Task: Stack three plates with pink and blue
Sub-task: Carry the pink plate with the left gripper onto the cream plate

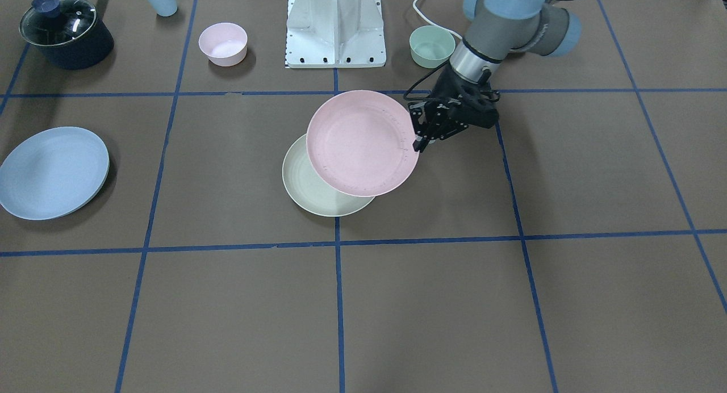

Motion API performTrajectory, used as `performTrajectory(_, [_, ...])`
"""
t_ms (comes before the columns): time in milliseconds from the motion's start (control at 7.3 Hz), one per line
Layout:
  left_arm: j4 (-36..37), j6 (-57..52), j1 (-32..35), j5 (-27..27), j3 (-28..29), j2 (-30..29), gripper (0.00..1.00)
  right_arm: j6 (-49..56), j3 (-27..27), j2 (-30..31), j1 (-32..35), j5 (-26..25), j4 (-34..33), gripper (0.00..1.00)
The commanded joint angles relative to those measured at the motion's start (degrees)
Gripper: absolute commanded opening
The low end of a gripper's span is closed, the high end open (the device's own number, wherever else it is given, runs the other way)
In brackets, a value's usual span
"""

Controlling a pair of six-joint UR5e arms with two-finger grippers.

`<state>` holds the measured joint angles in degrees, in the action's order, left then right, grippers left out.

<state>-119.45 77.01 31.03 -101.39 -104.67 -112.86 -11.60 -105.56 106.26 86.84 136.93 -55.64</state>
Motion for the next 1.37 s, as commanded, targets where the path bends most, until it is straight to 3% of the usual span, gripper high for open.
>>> performTrajectory(0, [0.1, 2.1, -2.3, 2.9, 6.4, -4.4, 0.0, 0.0, 0.0, 0.0, 0.0, 0.0, 0.0, 1.0])
performTrajectory(685, [0.2, 3.2, -4.1, 4.9, 7.6, -5.7, 0.0, 0.0, 0.0, 0.0, 0.0, 0.1, 0.0, 1.0])
performTrajectory(822, [0.2, 3.2, -4.1, 5.3, 8.0, -6.1, 0.08, 0.0, 0.0, 0.0, 0.0, 0.1, -0.1, 1.0])
performTrajectory(959, [0.2, 3.3, -4.1, 5.3, 8.0, -6.3, 0.38, 0.0, 0.0, 0.0, 0.0, 0.1, -0.1, 1.0])
performTrajectory(1096, [0.2, 3.2, -4.1, 5.3, 8.0, -6.3, 0.99, -0.2, 0.0, 0.0, 0.0, 0.1, -0.1, 1.0])
performTrajectory(1233, [0.2, 2.8, -4.0, 5.2, 7.1, -6.1, 1.0, -0.2, 0.0, 0.0, 0.0, 0.1, -0.2, 1.0])
